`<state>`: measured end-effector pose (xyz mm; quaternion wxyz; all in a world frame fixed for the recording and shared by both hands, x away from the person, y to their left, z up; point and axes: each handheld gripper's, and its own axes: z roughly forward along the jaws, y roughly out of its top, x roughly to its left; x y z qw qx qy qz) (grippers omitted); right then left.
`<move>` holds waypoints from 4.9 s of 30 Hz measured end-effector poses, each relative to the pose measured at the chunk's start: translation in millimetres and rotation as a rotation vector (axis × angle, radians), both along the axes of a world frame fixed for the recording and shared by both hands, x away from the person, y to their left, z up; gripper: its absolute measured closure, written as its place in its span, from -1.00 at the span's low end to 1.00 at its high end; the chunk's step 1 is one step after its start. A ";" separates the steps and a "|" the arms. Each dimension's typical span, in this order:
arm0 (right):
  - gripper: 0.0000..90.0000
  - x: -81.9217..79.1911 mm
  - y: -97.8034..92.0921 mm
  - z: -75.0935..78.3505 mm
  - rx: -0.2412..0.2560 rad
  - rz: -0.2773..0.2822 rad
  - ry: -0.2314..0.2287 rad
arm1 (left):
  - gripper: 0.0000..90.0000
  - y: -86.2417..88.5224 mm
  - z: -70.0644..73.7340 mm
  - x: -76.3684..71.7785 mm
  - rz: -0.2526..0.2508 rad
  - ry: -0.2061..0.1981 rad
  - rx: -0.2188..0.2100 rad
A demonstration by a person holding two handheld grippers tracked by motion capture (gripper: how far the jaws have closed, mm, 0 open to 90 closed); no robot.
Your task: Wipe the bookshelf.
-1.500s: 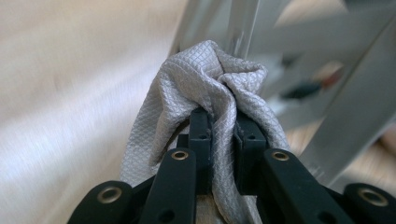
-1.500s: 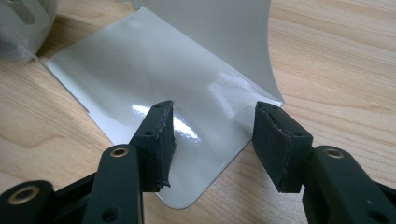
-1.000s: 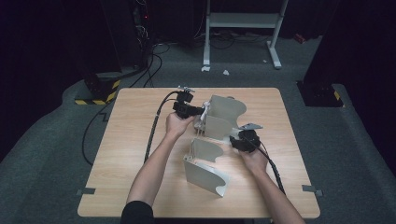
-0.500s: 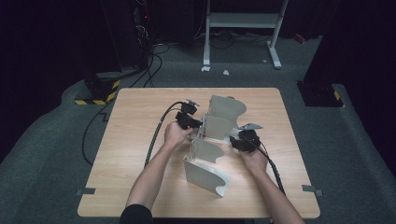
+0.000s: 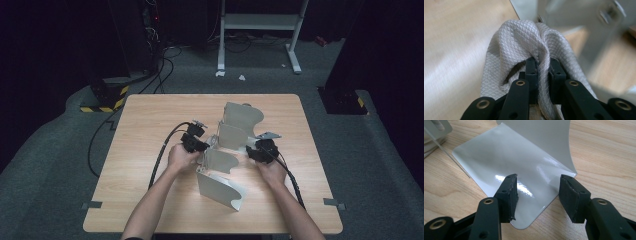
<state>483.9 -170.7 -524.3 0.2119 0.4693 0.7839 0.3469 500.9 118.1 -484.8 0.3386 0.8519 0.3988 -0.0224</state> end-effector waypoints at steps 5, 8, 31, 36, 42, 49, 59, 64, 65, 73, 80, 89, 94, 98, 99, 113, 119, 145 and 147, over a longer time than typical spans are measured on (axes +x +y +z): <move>0.10 0.0 0.2 0.0 -0.001 -0.002 0.000 | 0.79 7.0 1.8 -29.7 -0.023 -0.007 -0.003; 0.10 -0.1 0.3 0.0 0.000 -0.004 0.000 | 0.79 11.5 3.8 -45.0 -0.029 -0.009 -0.008; 0.11 -0.7 0.9 0.0 0.000 -0.009 0.000 | 0.78 61.1 1.9 -120.5 0.029 -0.049 0.059; 0.11 -0.7 0.9 0.0 0.000 -0.009 0.000 | 0.78 80.5 3.4 -118.0 0.115 -0.085 0.128; 0.11 -0.9 1.1 0.1 0.000 -0.012 0.001 | 0.78 112.0 3.7 -111.5 0.281 -0.122 0.196; 0.11 -0.9 1.1 0.1 0.000 -0.012 0.001 | 0.77 136.8 3.1 -102.0 0.422 -0.155 0.250; 0.11 -0.6 0.9 0.2 0.003 -0.012 0.003 | 0.27 145.6 7.7 -98.2 0.508 -0.141 0.223; 0.08 -0.3 0.5 0.3 0.004 -0.005 0.004 | 0.02 140.6 20.1 -106.2 0.506 -0.173 0.178; 0.04 -0.5 0.1 0.6 0.005 -0.006 0.009 | 0.00 139.6 25.0 -109.2 0.505 -0.182 0.172; 0.07 -10.5 -1.2 18.9 -0.008 0.044 0.022 | -0.16 124.6 36.7 -123.4 0.459 -0.164 0.105; 0.08 -10.9 -5.3 28.6 0.019 0.081 0.029 | -0.25 93.6 45.1 -137.8 0.361 -0.161 0.054; 0.19 -15.8 -1.0 34.7 0.034 0.143 0.006 | -0.33 64.1 34.2 -150.6 0.303 -0.146 0.081; 0.21 -14.4 3.6 34.6 0.011 0.176 0.025 | -0.40 52.5 25.4 -155.5 0.290 -0.122 0.101; 0.21 -12.5 10.9 38.3 -0.005 0.195 0.010 | -0.44 46.9 20.6 -158.0 0.283 -0.117 0.104; 0.21 -11.3 11.3 37.6 0.001 0.195 0.013 | -0.45 43.7 17.3 -161.3 0.275 -0.112 0.091; 0.44 -8.6 29.0 40.9 0.005 0.246 0.018 | -0.51 25.5 -3.5 -172.5 0.254 -0.070 0.068; 0.77 -7.6 34.6 41.5 0.000 0.258 0.014 | -0.50 26.4 -4.1 -168.9 0.275 -0.062 0.071; 0.79 -9.1 38.9 39.1 -0.010 0.218 0.041 | -0.40 28.7 -4.4 -132.5 0.389 -0.047 0.098; 0.73 -10.9 38.4 39.4 -0.016 0.231 0.040 | -0.41 29.9 -5.7 -136.9 0.386 -0.047 0.111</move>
